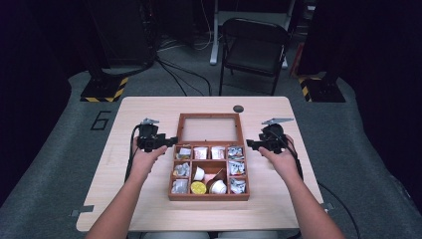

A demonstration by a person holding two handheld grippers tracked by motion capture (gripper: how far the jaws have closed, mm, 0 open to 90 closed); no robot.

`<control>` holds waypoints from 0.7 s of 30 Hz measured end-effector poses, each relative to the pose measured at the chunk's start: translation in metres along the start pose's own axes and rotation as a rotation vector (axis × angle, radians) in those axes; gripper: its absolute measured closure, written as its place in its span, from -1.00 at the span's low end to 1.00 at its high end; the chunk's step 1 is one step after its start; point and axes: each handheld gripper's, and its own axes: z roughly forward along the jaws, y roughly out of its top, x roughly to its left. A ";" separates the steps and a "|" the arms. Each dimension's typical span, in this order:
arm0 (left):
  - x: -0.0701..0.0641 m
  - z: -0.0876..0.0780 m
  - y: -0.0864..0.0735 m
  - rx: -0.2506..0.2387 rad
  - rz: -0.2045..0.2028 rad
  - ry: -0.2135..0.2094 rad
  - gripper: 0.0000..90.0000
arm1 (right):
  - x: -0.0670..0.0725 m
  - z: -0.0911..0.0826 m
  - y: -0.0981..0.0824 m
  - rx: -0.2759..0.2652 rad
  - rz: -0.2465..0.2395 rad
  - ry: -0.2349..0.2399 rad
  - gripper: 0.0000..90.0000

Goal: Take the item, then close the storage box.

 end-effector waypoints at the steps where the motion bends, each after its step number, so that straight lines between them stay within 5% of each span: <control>1: 0.000 0.001 0.000 0.003 -0.003 -0.002 -0.19 | 0.002 0.001 0.001 -0.001 0.006 0.004 -0.15; 11: 0.008 0.011 0.000 0.024 -0.013 -0.014 -0.17 | 0.004 0.016 0.004 0.012 0.015 0.021 -0.12; 21: 0.017 0.023 0.002 0.046 -0.049 0.003 -0.20 | -0.001 0.030 0.016 0.031 0.076 0.025 -0.15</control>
